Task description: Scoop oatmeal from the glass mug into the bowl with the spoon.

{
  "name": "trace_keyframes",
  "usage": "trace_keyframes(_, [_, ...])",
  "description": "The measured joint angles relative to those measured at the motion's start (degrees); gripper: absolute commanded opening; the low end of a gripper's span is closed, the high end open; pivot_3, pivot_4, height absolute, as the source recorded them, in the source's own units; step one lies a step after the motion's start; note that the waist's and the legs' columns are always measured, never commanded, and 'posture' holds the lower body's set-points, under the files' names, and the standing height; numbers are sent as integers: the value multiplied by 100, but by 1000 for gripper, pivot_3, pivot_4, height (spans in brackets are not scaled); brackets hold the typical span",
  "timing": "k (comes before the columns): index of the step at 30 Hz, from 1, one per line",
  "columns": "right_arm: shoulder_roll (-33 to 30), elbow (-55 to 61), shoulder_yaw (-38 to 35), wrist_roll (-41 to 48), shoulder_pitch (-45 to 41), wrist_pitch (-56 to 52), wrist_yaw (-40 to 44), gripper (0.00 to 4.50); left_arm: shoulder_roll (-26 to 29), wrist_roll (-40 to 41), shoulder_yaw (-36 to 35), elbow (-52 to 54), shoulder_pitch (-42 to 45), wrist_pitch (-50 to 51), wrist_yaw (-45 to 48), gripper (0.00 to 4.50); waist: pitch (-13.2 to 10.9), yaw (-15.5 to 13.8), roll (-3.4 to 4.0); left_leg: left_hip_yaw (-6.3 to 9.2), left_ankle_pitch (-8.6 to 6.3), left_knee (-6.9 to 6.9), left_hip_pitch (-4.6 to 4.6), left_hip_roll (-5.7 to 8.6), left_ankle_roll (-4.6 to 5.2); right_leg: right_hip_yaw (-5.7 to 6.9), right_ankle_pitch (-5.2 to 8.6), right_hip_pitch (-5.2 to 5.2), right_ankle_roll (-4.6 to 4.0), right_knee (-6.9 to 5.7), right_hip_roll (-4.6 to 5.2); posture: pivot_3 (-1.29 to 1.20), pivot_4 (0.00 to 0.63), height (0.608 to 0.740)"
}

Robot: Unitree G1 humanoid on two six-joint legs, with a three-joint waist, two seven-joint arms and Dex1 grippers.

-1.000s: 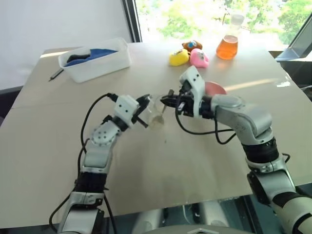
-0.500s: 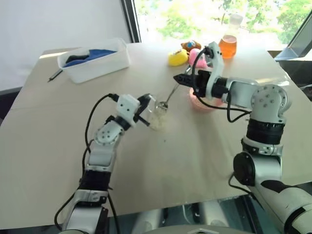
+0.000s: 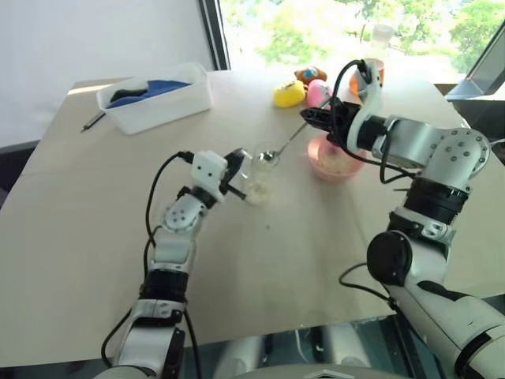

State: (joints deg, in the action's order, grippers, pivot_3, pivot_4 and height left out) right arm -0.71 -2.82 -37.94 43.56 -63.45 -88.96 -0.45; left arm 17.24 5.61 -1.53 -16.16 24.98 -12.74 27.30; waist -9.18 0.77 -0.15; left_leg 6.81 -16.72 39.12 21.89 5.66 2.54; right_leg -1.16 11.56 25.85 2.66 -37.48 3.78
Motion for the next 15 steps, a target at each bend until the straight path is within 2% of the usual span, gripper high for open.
trace_keyframes(6, [57,-79,-938,-4,-423,-317,-611,0,-99,-109,6,-582,317,-396,-107,49,1,1,0,0,0,1,0,3,0,-6,0,0,0,-6,3,0,150,740])
trace_keyframes(15, [559,-84,-1936,410,-518,-319,-1841,0,-294,-261,8,-1291,690,-899,-275,49,1,5,1,-7,0,2,6,4,1,-19,0,16,0,-18,5,0,150,740])
